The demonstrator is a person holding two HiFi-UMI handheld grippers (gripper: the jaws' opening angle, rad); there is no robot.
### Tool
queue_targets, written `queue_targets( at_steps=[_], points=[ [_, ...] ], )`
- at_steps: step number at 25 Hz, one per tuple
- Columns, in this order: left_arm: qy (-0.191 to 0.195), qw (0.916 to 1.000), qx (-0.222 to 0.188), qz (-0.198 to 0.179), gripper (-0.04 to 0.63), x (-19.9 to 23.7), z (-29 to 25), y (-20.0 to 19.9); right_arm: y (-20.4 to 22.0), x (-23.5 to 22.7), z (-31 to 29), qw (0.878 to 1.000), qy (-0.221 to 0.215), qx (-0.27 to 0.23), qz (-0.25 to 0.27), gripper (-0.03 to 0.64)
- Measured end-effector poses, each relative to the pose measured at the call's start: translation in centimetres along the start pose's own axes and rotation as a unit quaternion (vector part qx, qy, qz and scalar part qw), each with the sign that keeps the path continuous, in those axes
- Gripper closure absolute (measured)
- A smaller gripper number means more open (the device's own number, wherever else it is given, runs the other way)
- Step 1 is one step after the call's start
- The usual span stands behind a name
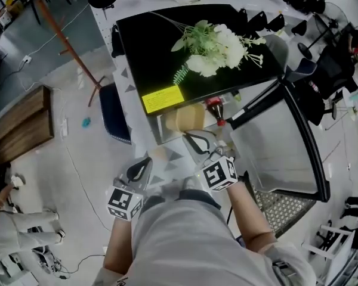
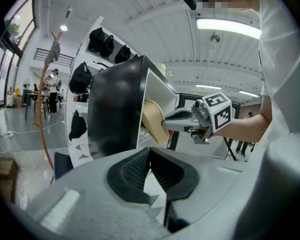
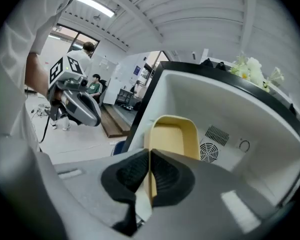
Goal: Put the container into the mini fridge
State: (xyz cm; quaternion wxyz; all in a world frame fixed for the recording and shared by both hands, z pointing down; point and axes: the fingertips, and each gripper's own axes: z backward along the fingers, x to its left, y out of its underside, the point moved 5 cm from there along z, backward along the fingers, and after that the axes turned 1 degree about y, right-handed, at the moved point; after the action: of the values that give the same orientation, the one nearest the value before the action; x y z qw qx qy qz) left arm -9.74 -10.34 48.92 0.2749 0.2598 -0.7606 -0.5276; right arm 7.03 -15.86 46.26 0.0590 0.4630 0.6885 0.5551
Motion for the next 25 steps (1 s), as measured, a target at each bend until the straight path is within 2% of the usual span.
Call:
queue_targets(
  at_steps=[9, 18, 25],
  points=[
    [-0.098, 0.9947, -0.012, 0.031, 0.586, 0.3, 1.8, 0.5, 1.4, -1.4, -4.8, 0.989, -0.029, 0.004, 0.143, 0.603],
    [-0.168, 0.9841, -0.022, 0.054, 0.586, -0.2, 3.4, 1.0, 2.8, -2.8, -8.4, 0.972, -0.046, 0.020, 0.229, 0.603],
    [-0.202, 0.9768, -0.026, 0.066, 0.586, -0.6, 4.1, 1.4, 3.3, -3.1, -10.1, 0.958, -0.056, 0.029, 0.281, 0.601]
  ],
)
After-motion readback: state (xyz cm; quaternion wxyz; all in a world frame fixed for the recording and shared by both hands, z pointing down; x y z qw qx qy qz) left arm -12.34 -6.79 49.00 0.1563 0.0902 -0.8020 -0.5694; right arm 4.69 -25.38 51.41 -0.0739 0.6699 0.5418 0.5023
